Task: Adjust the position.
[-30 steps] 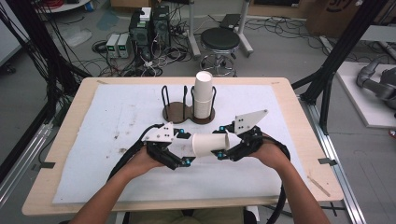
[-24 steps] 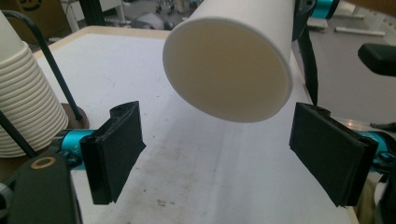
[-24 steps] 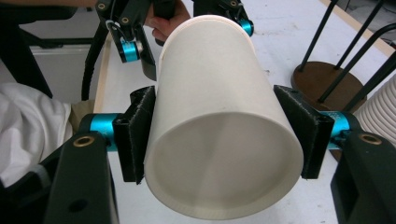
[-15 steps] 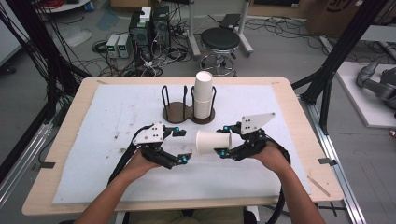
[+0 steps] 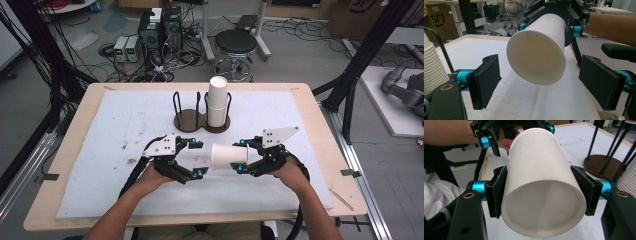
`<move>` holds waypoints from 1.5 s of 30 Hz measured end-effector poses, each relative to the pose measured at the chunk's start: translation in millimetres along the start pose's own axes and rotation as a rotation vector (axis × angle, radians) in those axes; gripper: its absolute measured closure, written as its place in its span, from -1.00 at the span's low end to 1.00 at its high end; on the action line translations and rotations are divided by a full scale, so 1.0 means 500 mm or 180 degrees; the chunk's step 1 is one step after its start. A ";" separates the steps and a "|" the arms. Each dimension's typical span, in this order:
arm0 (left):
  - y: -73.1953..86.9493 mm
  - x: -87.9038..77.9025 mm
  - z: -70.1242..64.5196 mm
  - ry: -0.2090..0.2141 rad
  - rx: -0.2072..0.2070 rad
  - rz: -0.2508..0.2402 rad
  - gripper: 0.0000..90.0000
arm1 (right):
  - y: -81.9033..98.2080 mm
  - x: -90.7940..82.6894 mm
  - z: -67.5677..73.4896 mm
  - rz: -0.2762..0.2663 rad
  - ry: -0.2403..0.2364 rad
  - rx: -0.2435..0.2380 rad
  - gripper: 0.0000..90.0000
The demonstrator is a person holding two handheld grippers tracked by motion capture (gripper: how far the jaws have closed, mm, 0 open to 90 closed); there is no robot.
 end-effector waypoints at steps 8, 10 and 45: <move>-0.001 0.011 -0.006 0.0081 0.0073 -0.0077 -0.64 | -0.002 0.004 0.005 -0.0049 -0.0093 0.0020 -0.23; -0.004 0.013 -0.007 0.0122 0.0072 -0.0121 -0.65 | -0.003 0.006 0.008 -0.0061 -0.0127 0.0027 -0.23; -0.007 0.030 -0.017 0.0225 0.0168 0.0011 -0.39 | -0.007 0.030 0.026 -0.0016 -0.0375 0.0054 -0.24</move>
Point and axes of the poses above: each handheld gripper's, and its own axes: x roughly forward along the jaws, y roughly out of its underside, z roughly to its left, the point moved 8 cm from there along x, roughly forward along the jaws, and after that the axes turned 1 degree about x, right-handed, at the moved point
